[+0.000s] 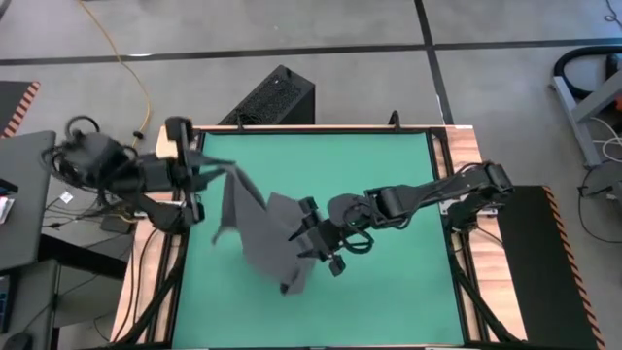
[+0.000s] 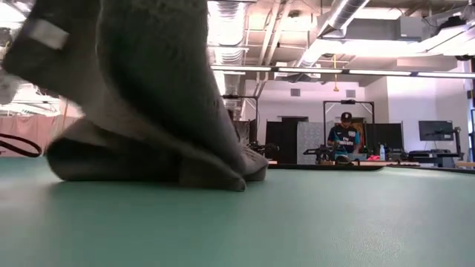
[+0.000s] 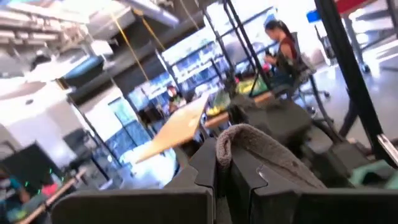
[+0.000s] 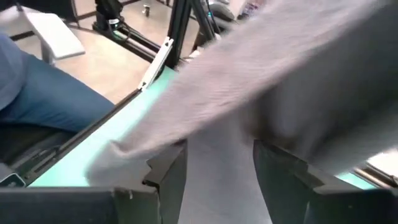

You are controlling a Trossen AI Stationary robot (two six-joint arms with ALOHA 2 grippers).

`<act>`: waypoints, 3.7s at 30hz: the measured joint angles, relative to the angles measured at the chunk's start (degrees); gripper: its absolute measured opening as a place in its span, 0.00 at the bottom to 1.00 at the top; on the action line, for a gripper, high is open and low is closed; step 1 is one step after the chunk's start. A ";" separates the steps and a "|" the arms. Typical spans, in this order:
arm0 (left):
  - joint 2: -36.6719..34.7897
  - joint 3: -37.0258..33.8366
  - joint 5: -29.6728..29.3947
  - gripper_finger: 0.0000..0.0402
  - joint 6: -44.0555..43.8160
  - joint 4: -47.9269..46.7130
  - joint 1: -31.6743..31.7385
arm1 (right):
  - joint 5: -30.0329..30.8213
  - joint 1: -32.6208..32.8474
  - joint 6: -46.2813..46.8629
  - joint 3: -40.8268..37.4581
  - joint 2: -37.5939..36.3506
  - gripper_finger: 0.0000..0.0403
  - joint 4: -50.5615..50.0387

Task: Roll towel
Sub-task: Prepare the gray towel for folding

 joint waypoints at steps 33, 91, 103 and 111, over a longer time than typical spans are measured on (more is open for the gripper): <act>21.65 5.59 61.20 0.00 -14.79 -36.34 -5.33 | -7.15 -2.97 -3.13 -6.29 4.95 0.51 -0.07; 13.94 9.98 39.83 0.00 -22.88 -35.46 -11.42 | -8.51 -9.67 -8.73 -6.78 20.26 0.51 18.65; 13.94 9.98 38.37 0.00 -22.29 -35.31 -12.59 | -8.87 -10.83 -7.22 -13.92 20.23 0.47 28.50; 13.94 9.98 38.32 0.00 -22.27 -35.29 -12.61 | -8.86 -11.99 -7.09 -16.24 20.23 0.47 33.25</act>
